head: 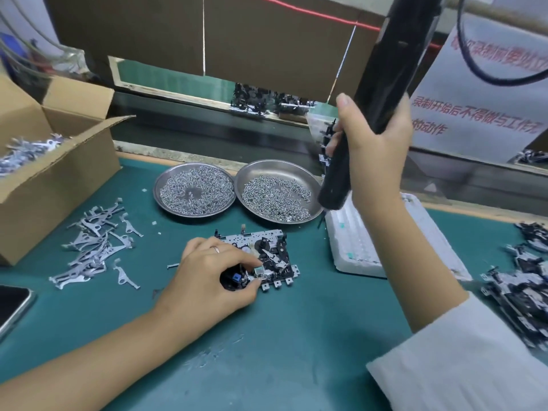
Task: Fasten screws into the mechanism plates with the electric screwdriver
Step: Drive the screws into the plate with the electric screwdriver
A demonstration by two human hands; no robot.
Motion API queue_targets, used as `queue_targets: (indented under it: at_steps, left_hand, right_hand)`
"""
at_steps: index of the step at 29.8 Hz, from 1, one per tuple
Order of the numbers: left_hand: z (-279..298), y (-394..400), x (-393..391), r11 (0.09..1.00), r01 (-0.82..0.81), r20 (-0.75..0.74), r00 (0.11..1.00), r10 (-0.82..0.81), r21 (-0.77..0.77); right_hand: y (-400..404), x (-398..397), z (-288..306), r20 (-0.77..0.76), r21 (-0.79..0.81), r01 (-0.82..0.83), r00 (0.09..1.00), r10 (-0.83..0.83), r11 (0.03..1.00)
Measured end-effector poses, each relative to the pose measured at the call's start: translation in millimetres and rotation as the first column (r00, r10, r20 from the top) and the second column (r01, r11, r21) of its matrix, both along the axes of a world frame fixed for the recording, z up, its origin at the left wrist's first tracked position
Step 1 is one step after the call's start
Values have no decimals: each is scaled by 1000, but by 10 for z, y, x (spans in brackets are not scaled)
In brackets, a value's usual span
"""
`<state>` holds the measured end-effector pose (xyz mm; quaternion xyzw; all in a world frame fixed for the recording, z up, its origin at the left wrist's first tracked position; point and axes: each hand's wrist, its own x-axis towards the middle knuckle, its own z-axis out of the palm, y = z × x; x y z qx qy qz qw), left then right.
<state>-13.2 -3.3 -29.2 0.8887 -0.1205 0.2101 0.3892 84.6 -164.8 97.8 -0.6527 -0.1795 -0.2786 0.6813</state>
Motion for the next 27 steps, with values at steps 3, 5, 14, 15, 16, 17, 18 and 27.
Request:
queue_targets:
  at_steps: [3,5,14,15,16,17,18,27]
  left_hand:
    - [4,6,10,1000,7,11,1000,-7,-12]
    - [-1,15,14,1000,0,9,1000,0,-17]
    - [-6,7,12,1000,-4,32,999,3,29]
    - [-6,10,12,1000,-5,30,1000,5,31]
    - [-6,15,11,1000,-5,28,1000,4,31]
    - [-4,19,12,1000,-5,27,1000,4,28]
    - [-3,21,12,1000,-5,25,1000,5,24]
    - [-3,22,9,999,-1,32,1000,0,35]
  right_hand:
    - [166,-219,-160,-18,107,-172,984,175,979]
    - [269,-357,-280,-23,155,-266,962,273,951]
    - [478,-503,-463,10,271,-342,936,352,900]
    - [485,-501,-465,12,269,-341,936,351,901]
    - [490,-499,-470,14,267,-339,937,348,902]
    - [494,-497,-474,16,264,-339,937,348,903]
    - [496,-496,-481,16,261,-340,937,348,903]
    - [508,-525,-486,13,256,-340,937,349,905]
